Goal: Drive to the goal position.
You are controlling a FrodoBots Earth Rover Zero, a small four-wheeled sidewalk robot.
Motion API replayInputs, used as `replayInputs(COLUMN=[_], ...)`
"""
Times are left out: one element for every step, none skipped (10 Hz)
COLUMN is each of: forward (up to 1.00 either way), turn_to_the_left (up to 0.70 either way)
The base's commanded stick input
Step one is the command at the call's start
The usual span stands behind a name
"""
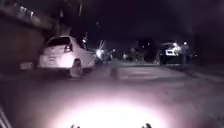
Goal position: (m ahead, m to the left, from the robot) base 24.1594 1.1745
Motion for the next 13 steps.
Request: replayInputs(forward=[0.85, 0.85, 0.85, 0.85, 0.85, 0.85, 0.85, 0.85, 0.85, 0.85, 0.85, 0.85, 0.85], turn_to_the_left=[0.0, 0.0, 0.0, 0.0, 0.0, 0.0, 0.0, 0.0, 0.0, 0.0, -0.03, -0.34, -0.31])
